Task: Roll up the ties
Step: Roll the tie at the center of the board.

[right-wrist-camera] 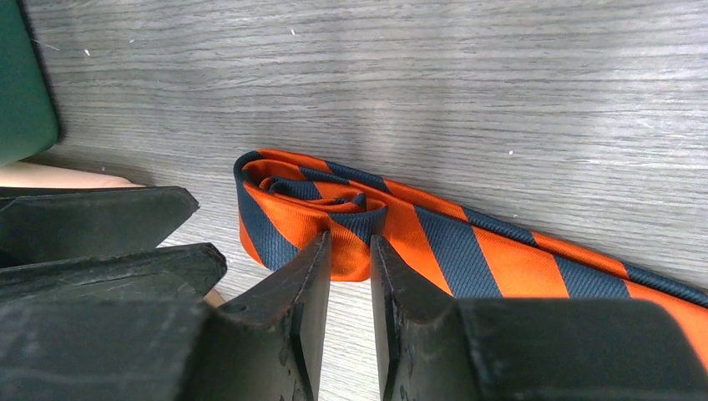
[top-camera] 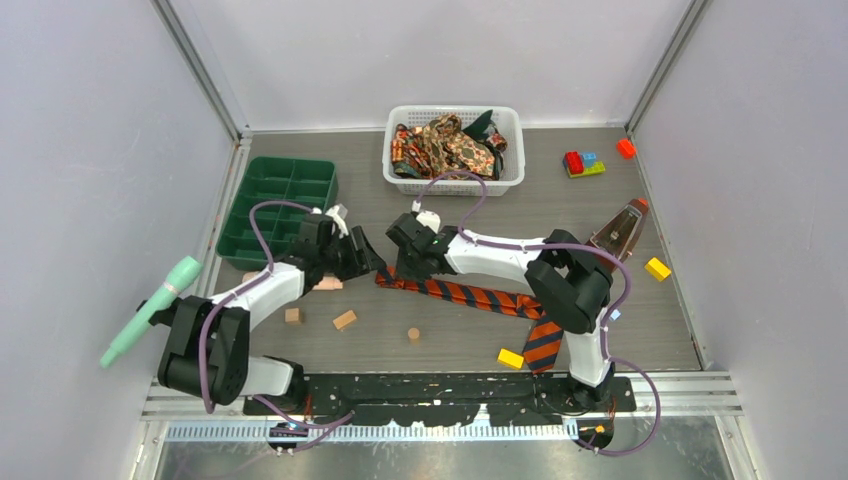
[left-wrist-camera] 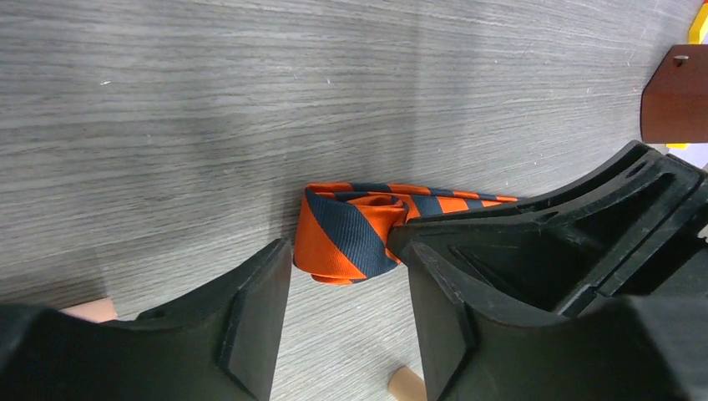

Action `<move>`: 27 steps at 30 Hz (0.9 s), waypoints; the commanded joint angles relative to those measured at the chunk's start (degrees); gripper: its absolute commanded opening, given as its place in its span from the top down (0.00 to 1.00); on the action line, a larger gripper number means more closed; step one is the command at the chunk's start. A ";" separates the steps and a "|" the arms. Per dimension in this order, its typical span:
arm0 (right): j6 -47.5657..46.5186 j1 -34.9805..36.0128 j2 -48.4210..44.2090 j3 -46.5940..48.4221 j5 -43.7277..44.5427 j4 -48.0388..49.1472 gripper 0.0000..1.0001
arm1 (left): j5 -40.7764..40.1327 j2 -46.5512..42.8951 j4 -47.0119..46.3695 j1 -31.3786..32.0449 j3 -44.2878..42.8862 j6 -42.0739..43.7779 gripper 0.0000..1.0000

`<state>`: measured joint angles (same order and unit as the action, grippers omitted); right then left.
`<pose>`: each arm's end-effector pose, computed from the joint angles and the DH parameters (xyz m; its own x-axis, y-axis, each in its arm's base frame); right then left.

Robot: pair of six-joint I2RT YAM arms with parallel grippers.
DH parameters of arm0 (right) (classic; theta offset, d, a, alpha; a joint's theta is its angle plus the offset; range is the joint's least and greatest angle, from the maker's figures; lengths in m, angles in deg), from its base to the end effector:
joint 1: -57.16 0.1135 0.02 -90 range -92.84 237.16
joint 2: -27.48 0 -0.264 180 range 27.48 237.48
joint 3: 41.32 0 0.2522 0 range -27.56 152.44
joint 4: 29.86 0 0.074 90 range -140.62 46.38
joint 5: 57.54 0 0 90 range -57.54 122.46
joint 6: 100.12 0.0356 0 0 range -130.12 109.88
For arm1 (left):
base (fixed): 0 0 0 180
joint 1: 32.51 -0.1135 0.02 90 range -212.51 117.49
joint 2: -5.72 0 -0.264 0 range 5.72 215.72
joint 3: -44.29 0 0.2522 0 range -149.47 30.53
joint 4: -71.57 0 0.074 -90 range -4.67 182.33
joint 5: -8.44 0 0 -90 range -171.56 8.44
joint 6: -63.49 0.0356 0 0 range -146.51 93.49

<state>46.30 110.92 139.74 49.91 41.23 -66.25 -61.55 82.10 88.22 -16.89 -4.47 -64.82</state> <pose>0.2492 0.3309 0.1753 -0.8992 0.1660 -0.4049 0.0010 0.9260 0.3776 0.2454 -0.0813 0.1781 -0.8306 -0.3726 -0.4138 -0.0331 0.7748 -0.6313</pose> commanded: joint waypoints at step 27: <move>1.23 -0.41 -0.30 -3.64 0.13 2.23 0.70 | 7.94 6.47 -9.93 -0.30 8.06 -1.77 0.55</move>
<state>47.24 110.65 139.74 47.57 40.27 -62.87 -54.49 89.38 76.79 -17.27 0.90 -66.63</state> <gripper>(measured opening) 0.297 0.471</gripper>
